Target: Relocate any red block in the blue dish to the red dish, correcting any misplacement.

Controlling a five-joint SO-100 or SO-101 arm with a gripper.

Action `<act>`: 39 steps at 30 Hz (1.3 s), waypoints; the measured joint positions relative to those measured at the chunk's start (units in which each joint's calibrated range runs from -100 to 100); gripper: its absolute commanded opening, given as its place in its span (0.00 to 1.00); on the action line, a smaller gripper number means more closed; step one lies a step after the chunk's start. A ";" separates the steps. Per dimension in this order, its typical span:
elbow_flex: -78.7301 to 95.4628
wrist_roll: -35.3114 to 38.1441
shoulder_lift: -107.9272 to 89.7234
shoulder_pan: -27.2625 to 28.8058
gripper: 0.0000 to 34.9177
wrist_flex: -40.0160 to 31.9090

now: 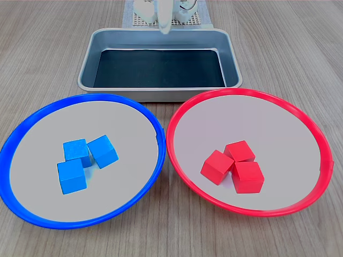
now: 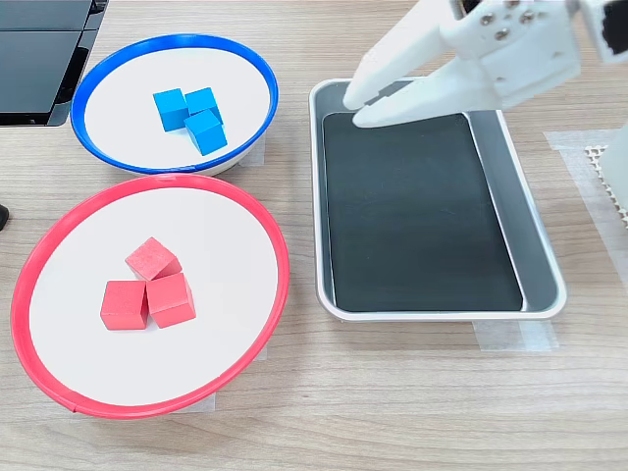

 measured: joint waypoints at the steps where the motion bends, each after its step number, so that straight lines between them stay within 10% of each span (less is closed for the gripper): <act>1: 1.18 -0.20 -1.71 0.00 0.01 0.98; 39: 19.78 -4.98 -31.46 0.18 0.01 15.42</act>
